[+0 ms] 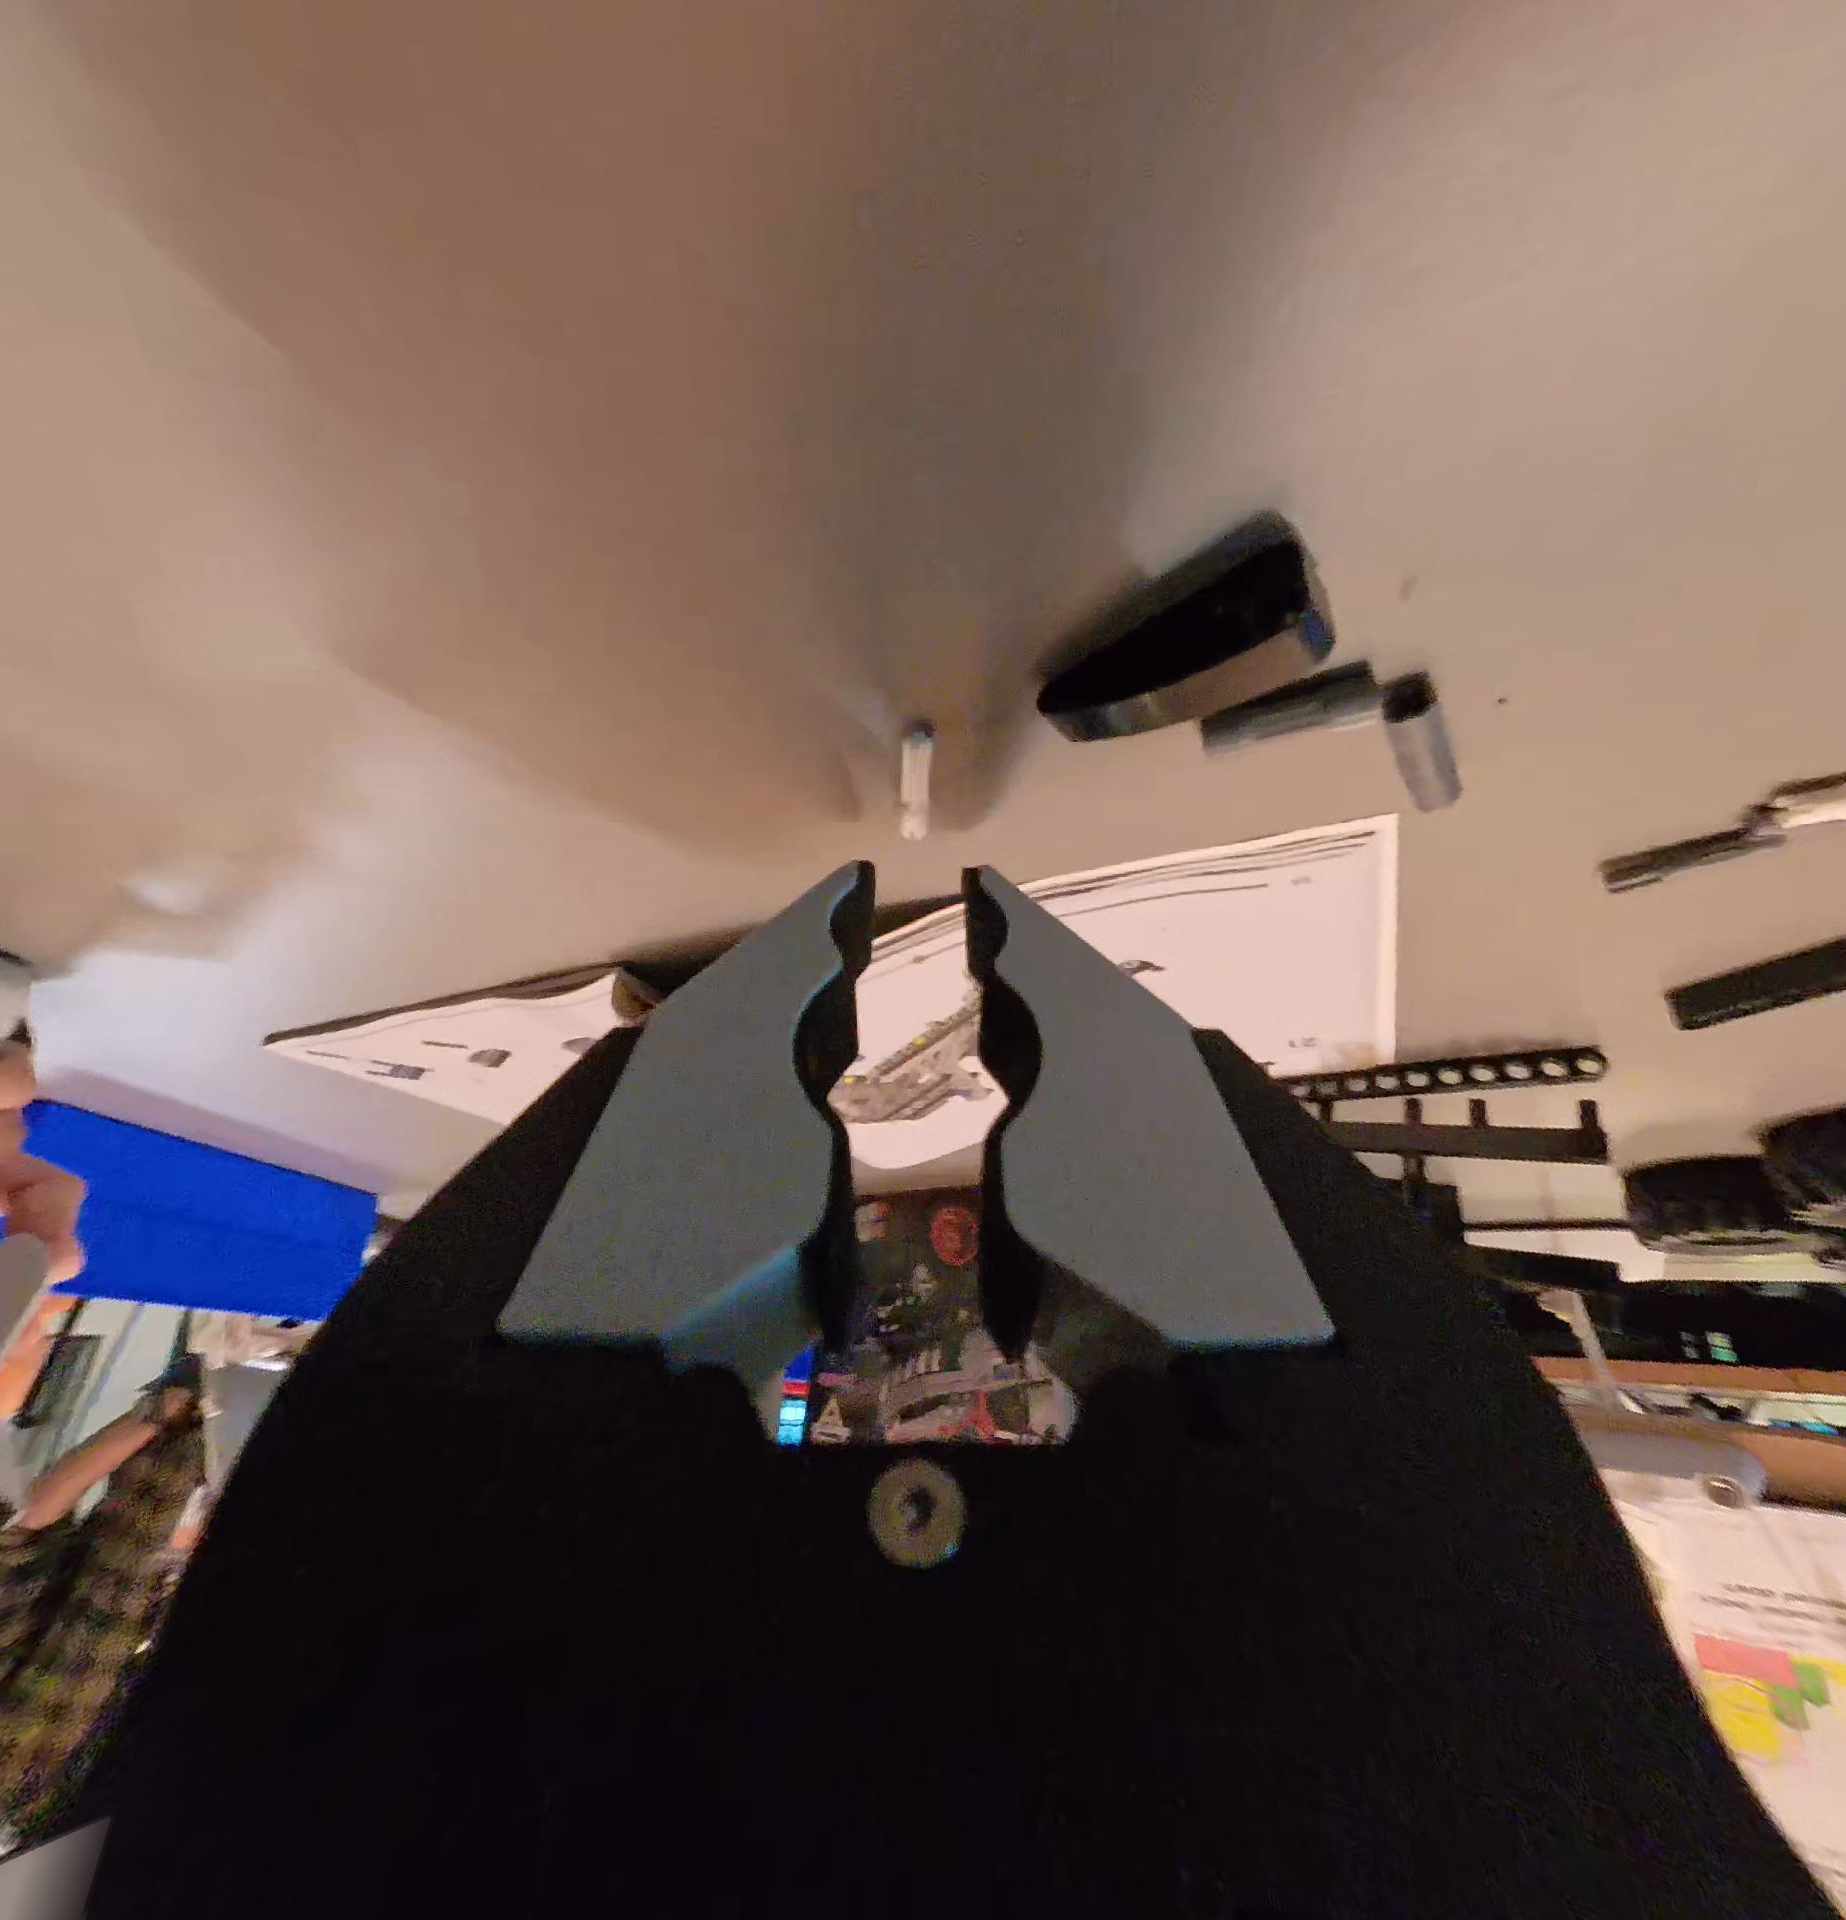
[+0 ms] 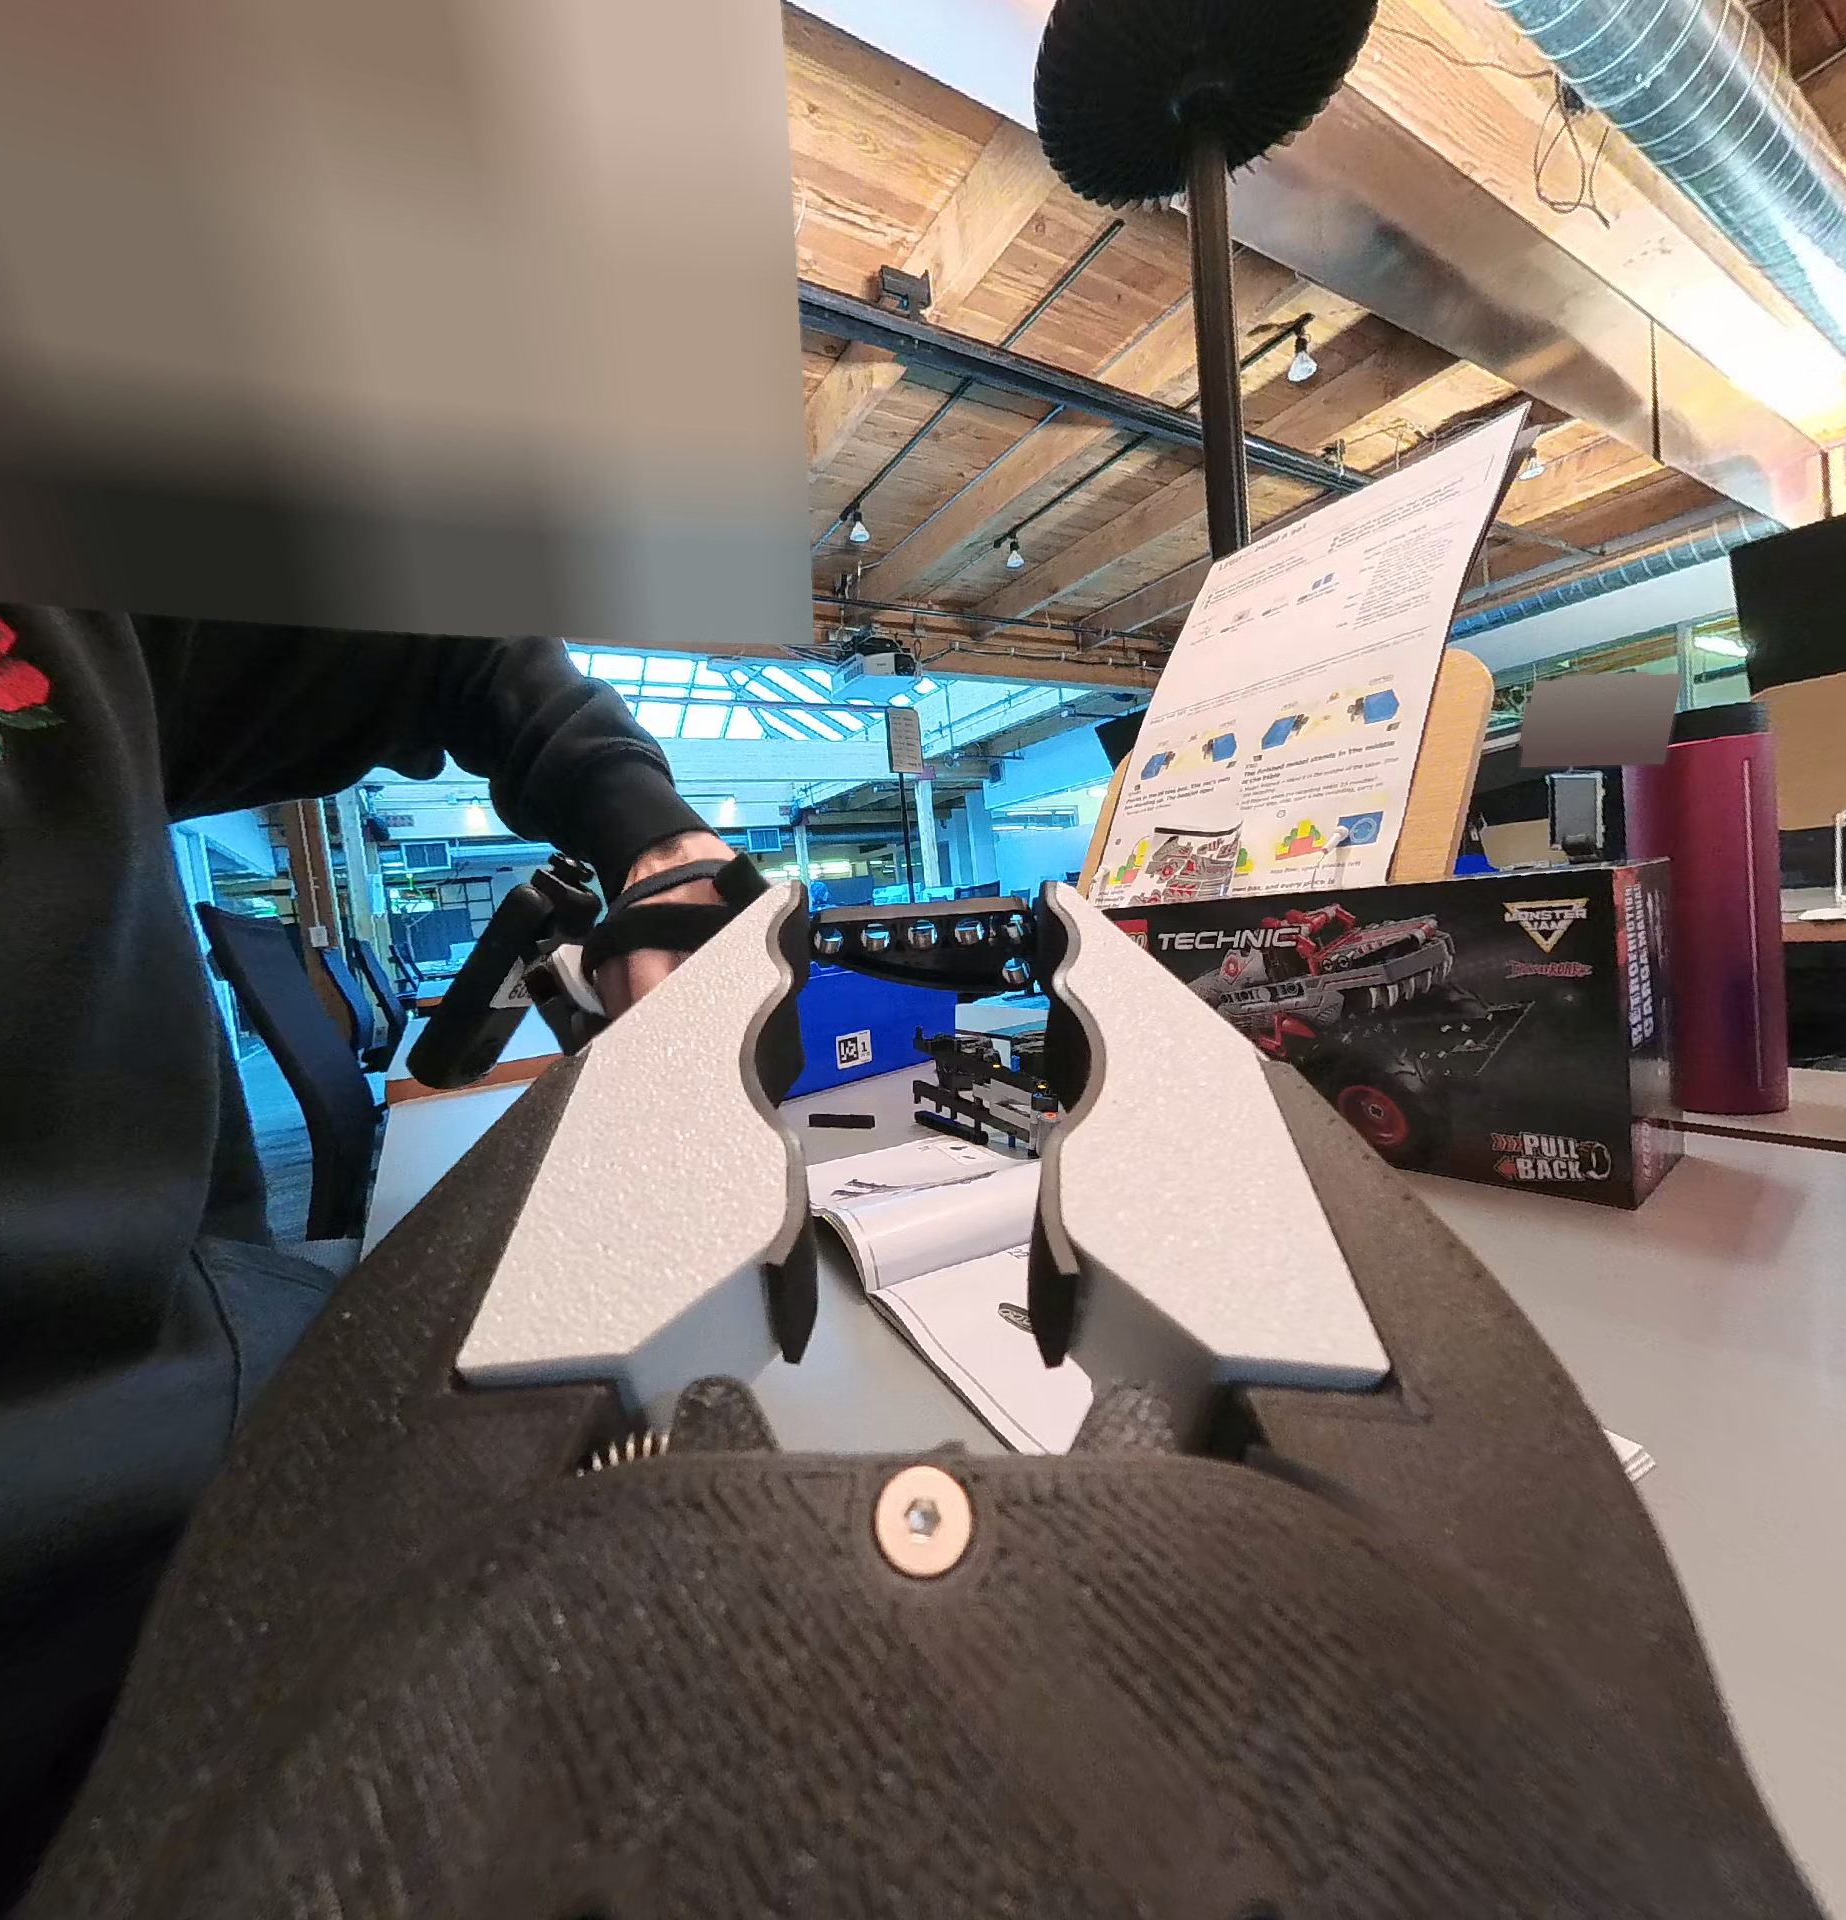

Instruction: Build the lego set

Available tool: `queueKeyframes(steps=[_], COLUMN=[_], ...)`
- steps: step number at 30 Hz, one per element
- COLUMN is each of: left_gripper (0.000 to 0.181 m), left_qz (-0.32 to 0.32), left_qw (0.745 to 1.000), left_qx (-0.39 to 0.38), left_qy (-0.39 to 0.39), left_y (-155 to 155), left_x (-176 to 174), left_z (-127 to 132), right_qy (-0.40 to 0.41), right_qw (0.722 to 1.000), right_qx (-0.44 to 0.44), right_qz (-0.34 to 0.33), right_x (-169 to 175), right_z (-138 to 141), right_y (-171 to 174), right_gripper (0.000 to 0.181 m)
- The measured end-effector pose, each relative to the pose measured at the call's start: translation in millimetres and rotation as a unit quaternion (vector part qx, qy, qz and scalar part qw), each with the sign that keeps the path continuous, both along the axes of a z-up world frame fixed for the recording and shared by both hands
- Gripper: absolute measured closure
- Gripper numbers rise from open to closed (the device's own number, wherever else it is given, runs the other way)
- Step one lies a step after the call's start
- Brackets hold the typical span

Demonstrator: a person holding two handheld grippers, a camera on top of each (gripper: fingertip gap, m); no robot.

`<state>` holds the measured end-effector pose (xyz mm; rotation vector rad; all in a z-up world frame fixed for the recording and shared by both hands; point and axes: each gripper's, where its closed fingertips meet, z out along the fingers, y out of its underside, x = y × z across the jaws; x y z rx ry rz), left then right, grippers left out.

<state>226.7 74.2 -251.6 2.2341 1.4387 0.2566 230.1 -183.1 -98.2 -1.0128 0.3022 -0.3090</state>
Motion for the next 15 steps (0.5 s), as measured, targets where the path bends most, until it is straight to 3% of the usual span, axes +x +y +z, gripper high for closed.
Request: queueKeyframes(steps=[3,5,14,15], left_gripper=[0.139,0.137,0.16,0.174], left_qz=[0.048,0.068,0.045,0.056], left_qw=[0.999,0.997,0.997,0.997], left_qx=[0.025,0.026,0.041,0.042], left_qy=[0.007,0.025,0.04,0.043], left_y=[10,10,8,8], left_x=[1,-4,-3,-3], left_z=[1,0,-10,-10], right_qy=[0.0,0.0,0.0,0.0], right_qw=[1.0,1.0,1.0,1.0], right_qx=[0.0,0.0,0.0,0.0], right_qz=[0.0,0.0,-0.001,-0.001], right_x=[0,0,0,0], right_z=[0,0,0,0], right_y=[0,0,1,1], right_gripper=[0.14,0.14,0.14,0.14])
